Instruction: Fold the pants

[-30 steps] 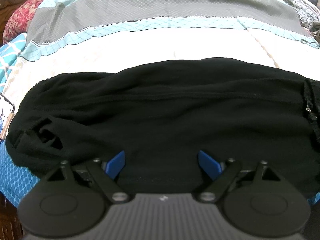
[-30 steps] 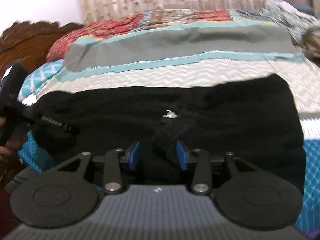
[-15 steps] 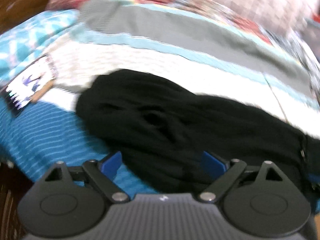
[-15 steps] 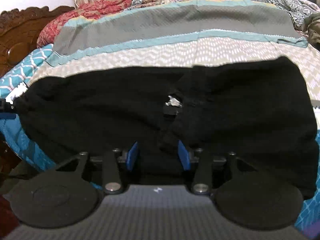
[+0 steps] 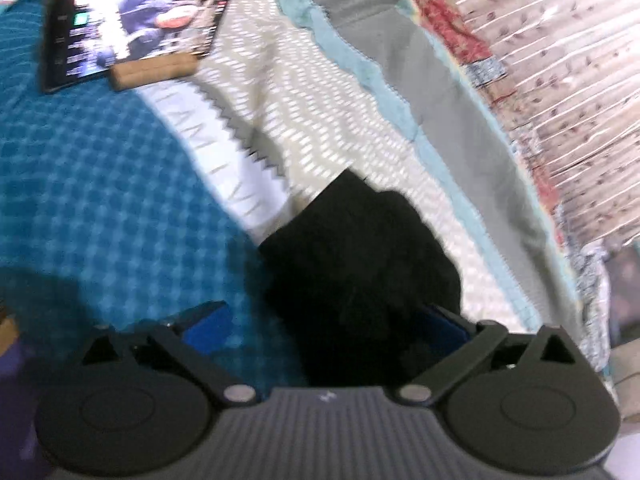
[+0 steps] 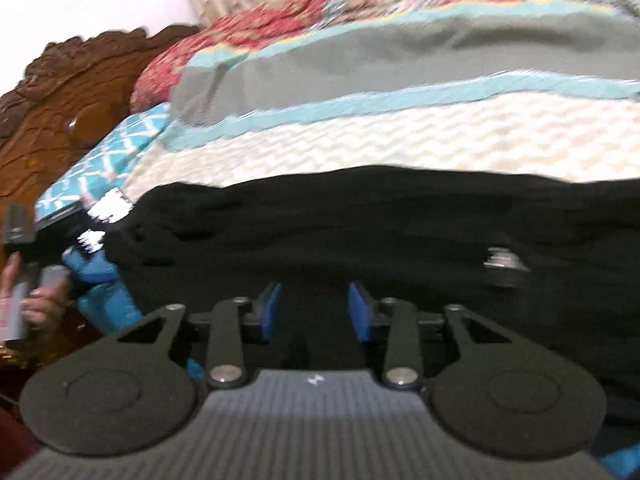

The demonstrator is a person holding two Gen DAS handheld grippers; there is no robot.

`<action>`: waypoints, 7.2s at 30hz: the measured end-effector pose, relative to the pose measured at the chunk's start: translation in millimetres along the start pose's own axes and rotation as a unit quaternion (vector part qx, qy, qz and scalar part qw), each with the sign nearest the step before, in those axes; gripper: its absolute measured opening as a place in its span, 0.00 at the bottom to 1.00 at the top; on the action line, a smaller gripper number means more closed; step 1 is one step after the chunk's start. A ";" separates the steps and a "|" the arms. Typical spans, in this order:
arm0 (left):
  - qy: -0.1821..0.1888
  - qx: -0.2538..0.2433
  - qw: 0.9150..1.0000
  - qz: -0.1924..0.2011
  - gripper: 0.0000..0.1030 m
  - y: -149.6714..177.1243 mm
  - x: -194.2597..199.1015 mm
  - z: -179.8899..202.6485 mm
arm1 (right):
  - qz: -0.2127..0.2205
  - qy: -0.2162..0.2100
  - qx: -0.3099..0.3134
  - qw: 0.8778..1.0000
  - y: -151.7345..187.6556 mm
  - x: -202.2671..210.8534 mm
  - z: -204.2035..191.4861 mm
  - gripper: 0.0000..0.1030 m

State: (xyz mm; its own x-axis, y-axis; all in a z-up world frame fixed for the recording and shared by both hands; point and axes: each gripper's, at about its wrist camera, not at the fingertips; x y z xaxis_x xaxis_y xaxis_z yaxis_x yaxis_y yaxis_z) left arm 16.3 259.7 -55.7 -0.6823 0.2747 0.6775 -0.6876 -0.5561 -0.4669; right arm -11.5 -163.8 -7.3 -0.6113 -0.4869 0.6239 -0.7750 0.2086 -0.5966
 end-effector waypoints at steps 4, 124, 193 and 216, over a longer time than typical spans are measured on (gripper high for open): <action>-0.002 -0.002 1.000 0.007 0.53 -18.9 -27.9 -5.3 | -0.042 -0.043 -0.010 0.998 -24.0 -43.3 -33.4 0.28; 0.068 -0.325 0.935 -0.125 0.57 122.6 -38.5 157.2 | 0.003 0.084 0.051 0.995 -8.9 -86.1 -11.2 0.38; -0.101 -0.440 0.889 -0.078 0.67 150.4 -72.7 291.2 | 0.193 0.086 -0.122 0.970 63.8 137.4 97.4 0.17; 0.097 -0.602 0.779 -0.145 0.86 205.4 -50.4 429.3 | 0.157 0.091 -0.084 0.980 67.1 97.4 70.7 0.17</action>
State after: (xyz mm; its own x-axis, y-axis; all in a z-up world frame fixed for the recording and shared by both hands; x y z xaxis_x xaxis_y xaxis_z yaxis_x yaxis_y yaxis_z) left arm 16.1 -205.1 58.2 -0.4000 0.4305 0.8091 -0.4740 0.6584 -0.5846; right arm -111.7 -257.3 -22.2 -0.8308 -0.2202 0.5112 -0.5497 0.4690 -0.6913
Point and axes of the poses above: each gripper's, at about its wrist camera, not at the fingertips, and x roughly against the way its jaws point, z to its right, y to its underside, and after that the axes turned 7 degrees about -x, right-handed
